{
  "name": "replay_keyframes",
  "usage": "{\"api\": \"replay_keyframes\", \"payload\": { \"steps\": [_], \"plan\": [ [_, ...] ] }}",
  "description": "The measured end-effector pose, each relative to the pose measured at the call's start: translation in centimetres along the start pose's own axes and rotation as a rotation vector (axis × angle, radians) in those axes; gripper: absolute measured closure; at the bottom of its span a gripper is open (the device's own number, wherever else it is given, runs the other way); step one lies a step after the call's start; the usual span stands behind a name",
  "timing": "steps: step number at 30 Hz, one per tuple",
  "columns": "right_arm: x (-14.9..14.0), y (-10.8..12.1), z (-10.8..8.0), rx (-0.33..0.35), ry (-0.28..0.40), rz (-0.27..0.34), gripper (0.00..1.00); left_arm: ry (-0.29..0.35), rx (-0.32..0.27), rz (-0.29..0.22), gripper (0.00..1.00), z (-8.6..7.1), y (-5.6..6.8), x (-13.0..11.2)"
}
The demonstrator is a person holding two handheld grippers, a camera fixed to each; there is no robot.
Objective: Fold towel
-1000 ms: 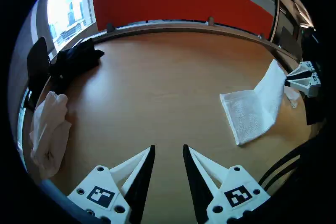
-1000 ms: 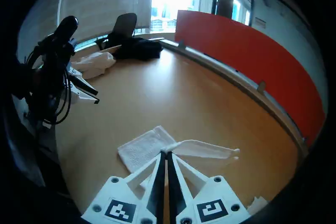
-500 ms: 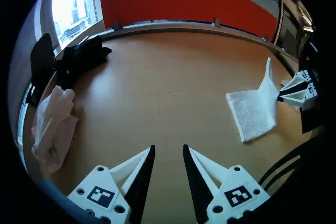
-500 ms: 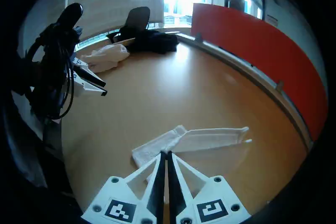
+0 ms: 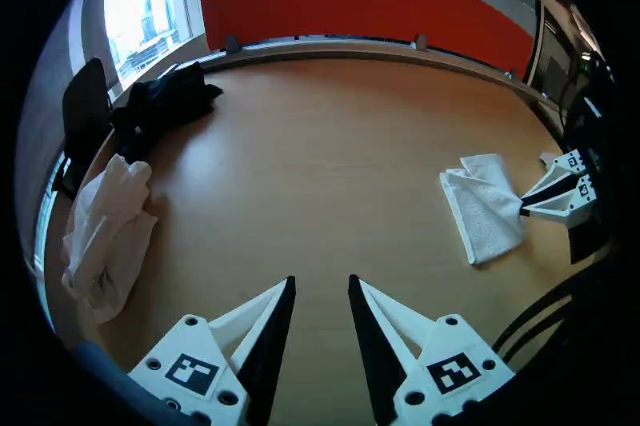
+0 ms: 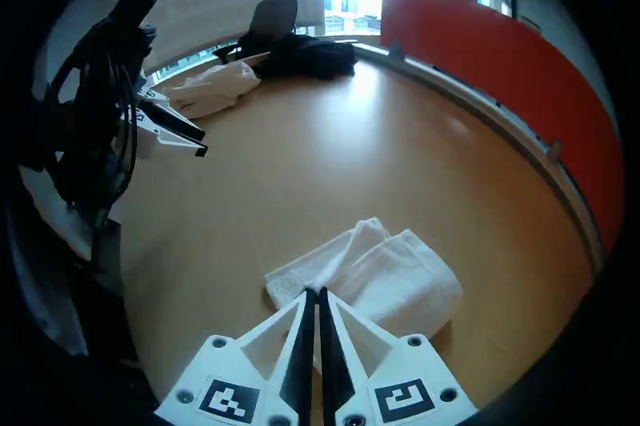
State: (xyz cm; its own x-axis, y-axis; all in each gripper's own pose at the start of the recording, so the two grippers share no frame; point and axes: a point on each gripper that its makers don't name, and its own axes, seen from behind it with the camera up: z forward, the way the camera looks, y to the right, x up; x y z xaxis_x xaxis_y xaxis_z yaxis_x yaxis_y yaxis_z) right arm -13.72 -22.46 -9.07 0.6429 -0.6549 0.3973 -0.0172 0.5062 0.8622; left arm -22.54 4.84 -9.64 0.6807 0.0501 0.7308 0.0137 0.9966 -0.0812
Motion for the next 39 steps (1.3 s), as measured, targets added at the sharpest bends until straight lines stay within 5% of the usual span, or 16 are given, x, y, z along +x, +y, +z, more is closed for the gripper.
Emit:
{"api": "replay_keyframes", "payload": {
  "steps": [14,20,22,39],
  "plan": [
    [0.1,-0.2,-0.3,0.003,0.0,-0.002,0.9,0.0,-0.004,0.002,0.52,0.1,0.0,0.2],
    [-0.1,-0.3,-0.6,0.006,0.005,0.007,0.42,-0.002,-0.003,0.001,0.52,0.1,0.0,0.2],
    [-0.2,-0.1,-0.7,0.001,0.005,0.01,0.36,-0.001,-0.002,0.002,0.52,0.1,0.0,0.2],
    [-3.5,0.9,-1.6,-0.045,-0.041,0.045,0.35,0.003,-0.005,0.005,0.52,0.0,0.3,0.3]
  ]
}}
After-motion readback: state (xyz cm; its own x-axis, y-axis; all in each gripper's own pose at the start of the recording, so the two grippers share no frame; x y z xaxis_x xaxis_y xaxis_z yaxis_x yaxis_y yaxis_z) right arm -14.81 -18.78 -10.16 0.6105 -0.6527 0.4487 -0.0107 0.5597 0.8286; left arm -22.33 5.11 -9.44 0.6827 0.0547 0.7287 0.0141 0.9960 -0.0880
